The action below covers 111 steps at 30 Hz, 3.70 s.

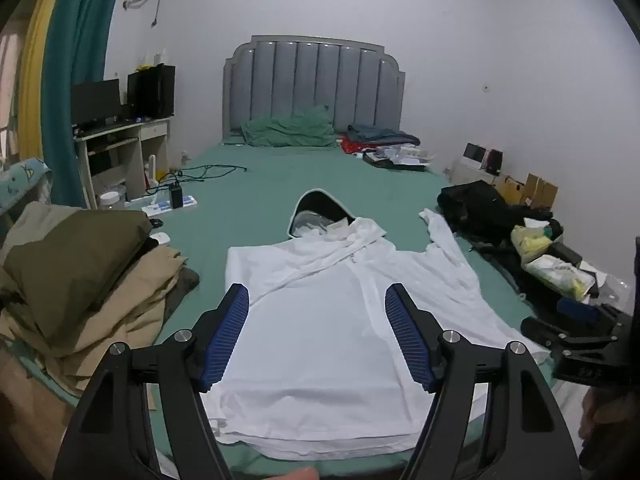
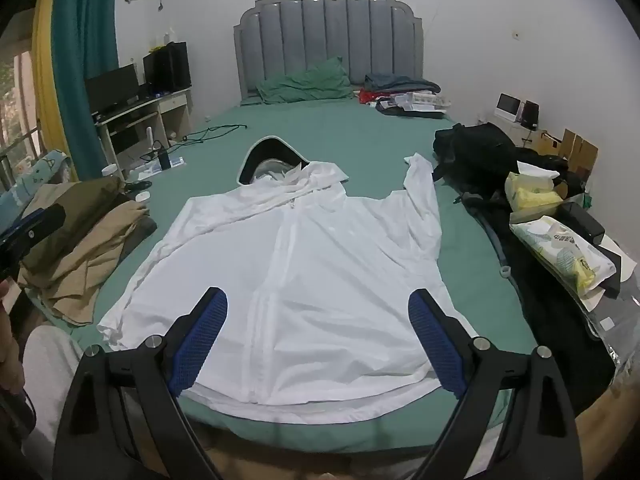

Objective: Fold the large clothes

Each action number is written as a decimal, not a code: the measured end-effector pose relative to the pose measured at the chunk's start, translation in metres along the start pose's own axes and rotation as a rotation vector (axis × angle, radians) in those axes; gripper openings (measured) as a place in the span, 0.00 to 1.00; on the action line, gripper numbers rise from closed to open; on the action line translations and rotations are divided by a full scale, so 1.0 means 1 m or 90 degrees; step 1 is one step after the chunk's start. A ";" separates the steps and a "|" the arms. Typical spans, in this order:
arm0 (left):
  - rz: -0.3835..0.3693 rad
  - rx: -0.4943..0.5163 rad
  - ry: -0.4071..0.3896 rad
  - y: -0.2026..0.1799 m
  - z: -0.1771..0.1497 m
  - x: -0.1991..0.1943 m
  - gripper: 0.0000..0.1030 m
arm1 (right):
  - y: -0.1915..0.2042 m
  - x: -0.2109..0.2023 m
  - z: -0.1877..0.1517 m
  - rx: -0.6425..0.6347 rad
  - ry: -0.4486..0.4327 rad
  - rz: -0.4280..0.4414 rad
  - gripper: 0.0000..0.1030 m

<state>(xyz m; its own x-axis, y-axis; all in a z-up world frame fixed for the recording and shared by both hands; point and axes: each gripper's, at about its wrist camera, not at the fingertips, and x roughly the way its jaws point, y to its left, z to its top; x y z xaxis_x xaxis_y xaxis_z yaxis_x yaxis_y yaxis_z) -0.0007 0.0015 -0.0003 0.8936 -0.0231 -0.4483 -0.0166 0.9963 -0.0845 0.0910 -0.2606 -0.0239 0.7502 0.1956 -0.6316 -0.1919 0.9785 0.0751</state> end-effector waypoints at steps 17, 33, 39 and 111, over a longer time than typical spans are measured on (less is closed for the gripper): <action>-0.008 -0.017 0.011 0.000 0.001 -0.004 0.72 | 0.006 -0.005 0.003 0.004 0.004 0.003 0.89; 0.000 -0.024 0.013 0.003 -0.002 -0.004 0.72 | 0.005 -0.006 0.001 0.004 0.003 0.006 0.89; -0.002 -0.026 0.017 0.002 -0.003 -0.004 0.72 | 0.005 -0.005 0.001 0.005 0.003 0.006 0.89; 0.009 -0.027 0.142 0.013 0.008 0.109 0.72 | -0.014 0.053 0.027 -0.004 0.021 0.011 0.89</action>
<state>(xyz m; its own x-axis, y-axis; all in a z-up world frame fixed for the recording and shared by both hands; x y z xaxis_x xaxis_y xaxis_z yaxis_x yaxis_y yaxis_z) 0.1000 0.0123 -0.0428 0.7720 -0.0318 -0.6349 -0.0518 0.9923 -0.1126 0.1504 -0.2620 -0.0372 0.7255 0.2100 -0.6554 -0.2091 0.9746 0.0808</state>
